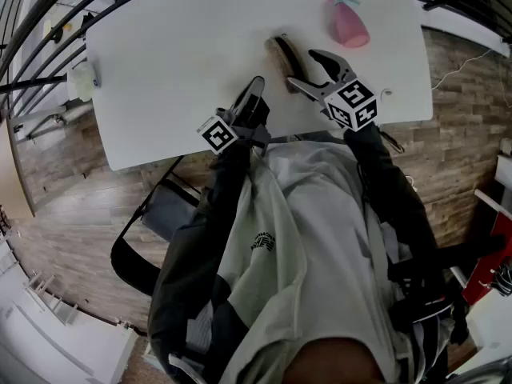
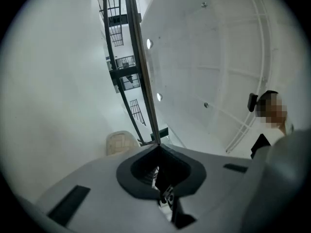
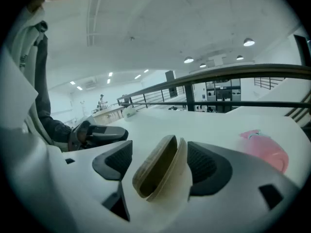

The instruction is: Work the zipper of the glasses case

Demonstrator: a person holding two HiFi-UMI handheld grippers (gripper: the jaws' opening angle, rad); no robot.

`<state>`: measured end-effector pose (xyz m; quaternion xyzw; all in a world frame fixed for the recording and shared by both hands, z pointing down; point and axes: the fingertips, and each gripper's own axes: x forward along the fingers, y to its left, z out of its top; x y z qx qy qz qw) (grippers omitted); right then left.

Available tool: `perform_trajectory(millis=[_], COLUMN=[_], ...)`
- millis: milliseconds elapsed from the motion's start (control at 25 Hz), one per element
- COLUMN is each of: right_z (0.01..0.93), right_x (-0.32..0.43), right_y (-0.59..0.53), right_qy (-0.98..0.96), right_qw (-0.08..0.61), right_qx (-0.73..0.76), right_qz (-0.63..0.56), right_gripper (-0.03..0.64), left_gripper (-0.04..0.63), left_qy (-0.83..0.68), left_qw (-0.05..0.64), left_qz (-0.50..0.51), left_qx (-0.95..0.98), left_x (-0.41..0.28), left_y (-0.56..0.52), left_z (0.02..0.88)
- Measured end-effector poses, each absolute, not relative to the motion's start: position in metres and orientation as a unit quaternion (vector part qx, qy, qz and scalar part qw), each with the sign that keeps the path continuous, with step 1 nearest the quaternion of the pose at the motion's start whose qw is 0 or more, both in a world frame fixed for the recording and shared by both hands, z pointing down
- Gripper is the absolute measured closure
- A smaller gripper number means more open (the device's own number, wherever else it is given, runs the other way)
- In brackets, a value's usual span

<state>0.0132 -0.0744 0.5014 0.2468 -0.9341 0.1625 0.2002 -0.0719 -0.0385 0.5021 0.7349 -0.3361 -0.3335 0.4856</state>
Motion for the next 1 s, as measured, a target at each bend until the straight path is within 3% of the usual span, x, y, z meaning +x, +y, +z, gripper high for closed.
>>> perform_trajectory(millis=[280,520,640,720,840,1000], right_z=[0.562,0.568,0.566,0.565,0.566,0.535], right_x=[-0.007,-0.015,-0.004,0.004,0.013,0.021], right_y=[-0.079,-0.076,-0.081,-0.082,-0.083,-0.077], right_qy=[-0.888,-0.884,-0.873,-0.862,-0.838,-0.837], right_qw=[0.283,0.301,0.268,0.239,0.169,0.009], right_qx=[0.257,0.219,0.225,0.223,0.214,0.145], right_qz=[0.256,0.283,0.340,0.388,0.472,0.527], right_gripper=[0.233,0.233,0.246,0.307,0.322,0.344], left_gripper=[0.586,0.586,0.586,0.586,0.574,0.403], left_qy=[-0.362,-0.372,-0.359,-0.339,-0.317,-0.287], left_qw=[0.468,0.448,0.461,0.473,0.491,0.518], left_qz=[-0.310,-0.232,-0.232,-0.232,-0.209,-0.243], left_qx=[0.745,0.779,0.778,0.779,0.784,0.769], left_x=[-0.085,-0.083,-0.082,-0.077,-0.062,-0.050], left_y=[-0.038,-0.042,-0.046,-0.050,-0.056,-0.063], left_z=[0.507,0.530,0.537,0.542,0.551,0.546])
